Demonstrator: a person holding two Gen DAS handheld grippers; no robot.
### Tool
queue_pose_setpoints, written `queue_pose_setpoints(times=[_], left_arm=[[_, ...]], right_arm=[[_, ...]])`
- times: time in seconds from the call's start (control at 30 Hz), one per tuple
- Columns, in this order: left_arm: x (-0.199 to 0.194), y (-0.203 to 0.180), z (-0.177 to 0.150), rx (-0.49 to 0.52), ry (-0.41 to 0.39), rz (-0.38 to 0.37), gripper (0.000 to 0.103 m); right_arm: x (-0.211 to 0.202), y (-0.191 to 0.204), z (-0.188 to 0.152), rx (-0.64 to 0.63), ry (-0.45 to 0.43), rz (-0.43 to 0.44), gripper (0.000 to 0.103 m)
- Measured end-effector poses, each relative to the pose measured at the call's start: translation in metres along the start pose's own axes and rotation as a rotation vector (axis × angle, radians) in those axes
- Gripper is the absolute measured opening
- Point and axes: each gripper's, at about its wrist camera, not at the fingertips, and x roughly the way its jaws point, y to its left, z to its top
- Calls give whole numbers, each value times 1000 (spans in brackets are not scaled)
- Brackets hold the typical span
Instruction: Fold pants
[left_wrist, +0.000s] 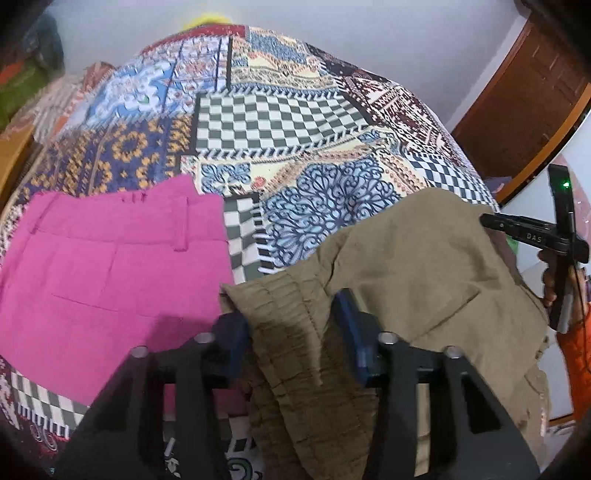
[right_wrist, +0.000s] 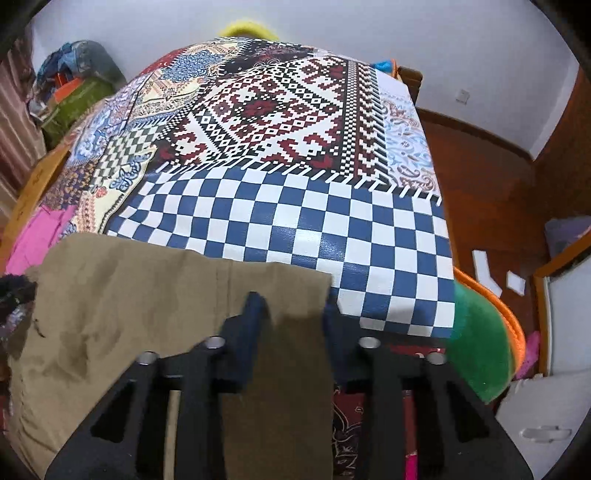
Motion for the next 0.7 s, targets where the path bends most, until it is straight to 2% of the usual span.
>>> queue_pose_setpoints(times=[0.07, 0.13, 0.17, 0.37, 0.53, 0.7], left_arm=[[-1, 0, 0, -7, -12, -3, 37], [-4, 0, 1, -3, -32, 17, 16], [-5, 0, 1, -2, -37, 26, 14], [-13, 6, 8, -24, -60, 35, 12], [-32, 9, 19, -51, -120, 67, 10], [-62, 2, 34, -19, -191, 92, 9]], right_arm=[[-1, 4, -1, -21, -15, -35, 11], [-6, 6, -2, -32, -39, -42, 9], [-8, 6, -2, -32, -52, -49, 7], [-24, 13, 5, -52, -154, -99, 6], [-40, 16, 22, -25, -220, -145, 5], [-69, 20, 37, 7, -296, -122, 5]])
